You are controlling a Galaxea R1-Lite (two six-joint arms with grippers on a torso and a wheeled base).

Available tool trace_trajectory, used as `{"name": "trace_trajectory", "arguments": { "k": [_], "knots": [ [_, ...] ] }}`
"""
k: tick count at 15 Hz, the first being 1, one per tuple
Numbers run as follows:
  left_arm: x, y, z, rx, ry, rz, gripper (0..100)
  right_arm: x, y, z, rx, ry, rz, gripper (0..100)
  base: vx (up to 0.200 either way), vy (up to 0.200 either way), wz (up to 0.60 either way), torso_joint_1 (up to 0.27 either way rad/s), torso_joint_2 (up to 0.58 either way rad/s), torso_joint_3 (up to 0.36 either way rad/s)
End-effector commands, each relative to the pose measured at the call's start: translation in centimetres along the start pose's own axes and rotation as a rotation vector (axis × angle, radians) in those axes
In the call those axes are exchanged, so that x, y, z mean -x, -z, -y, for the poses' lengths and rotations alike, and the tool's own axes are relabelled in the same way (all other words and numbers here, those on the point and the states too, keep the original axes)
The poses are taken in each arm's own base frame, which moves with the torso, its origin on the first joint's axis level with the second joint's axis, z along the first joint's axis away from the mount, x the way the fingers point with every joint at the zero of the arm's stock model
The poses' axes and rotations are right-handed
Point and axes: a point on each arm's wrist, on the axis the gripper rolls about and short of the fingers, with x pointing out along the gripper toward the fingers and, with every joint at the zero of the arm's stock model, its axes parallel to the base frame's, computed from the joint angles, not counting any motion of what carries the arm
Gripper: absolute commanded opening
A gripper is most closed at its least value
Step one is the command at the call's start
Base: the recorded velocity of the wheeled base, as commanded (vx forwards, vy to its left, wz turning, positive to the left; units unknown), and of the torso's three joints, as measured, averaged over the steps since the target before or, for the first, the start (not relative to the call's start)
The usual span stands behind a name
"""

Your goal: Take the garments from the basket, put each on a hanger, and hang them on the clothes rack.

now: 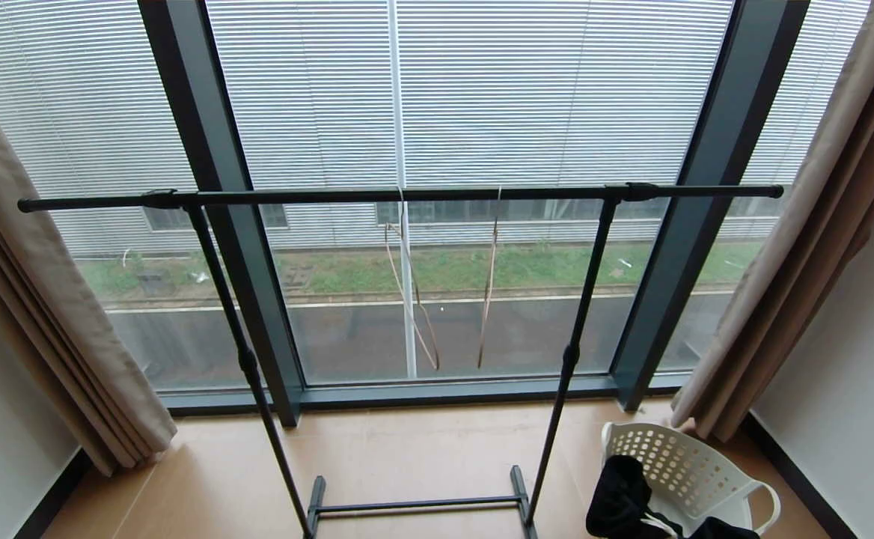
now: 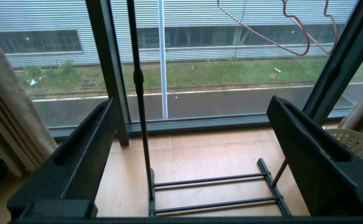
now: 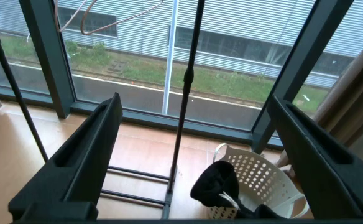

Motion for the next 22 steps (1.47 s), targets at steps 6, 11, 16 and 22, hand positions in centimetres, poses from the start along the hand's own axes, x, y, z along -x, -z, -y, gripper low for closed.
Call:
{"name": "trace_trajectory", "arguments": {
  "k": [6,11,16,22],
  "knots": [
    [-0.01,-0.01,0.0,0.0,0.0,-0.001,100,-0.01,-0.01,0.08,-0.03,0.035,0.0,100,0.0,0.0,0.0,0.0,0.0,0.0],
    [-0.01,-0.01,0.0,0.0,0.0,-0.001,100,-0.02,0.01,0.09,-0.027,0.038,0.0,100,0.0,0.0,0.0,0.0,0.0,0.0],
    [-0.01,-0.01,0.0,-0.001,0.0,-0.001,100,-0.02,0.03,0.08,-0.018,0.033,-0.002,100,0.0,0.0,0.0,0.0,0.0,0.0],
    [0.0,-0.03,0.04,0.0,0.021,-0.001,100,-0.02,0.03,0.05,-0.01,0.022,-0.006,100,0.0,0.0,0.0,0.0,0.0,0.0]
  ]
}}
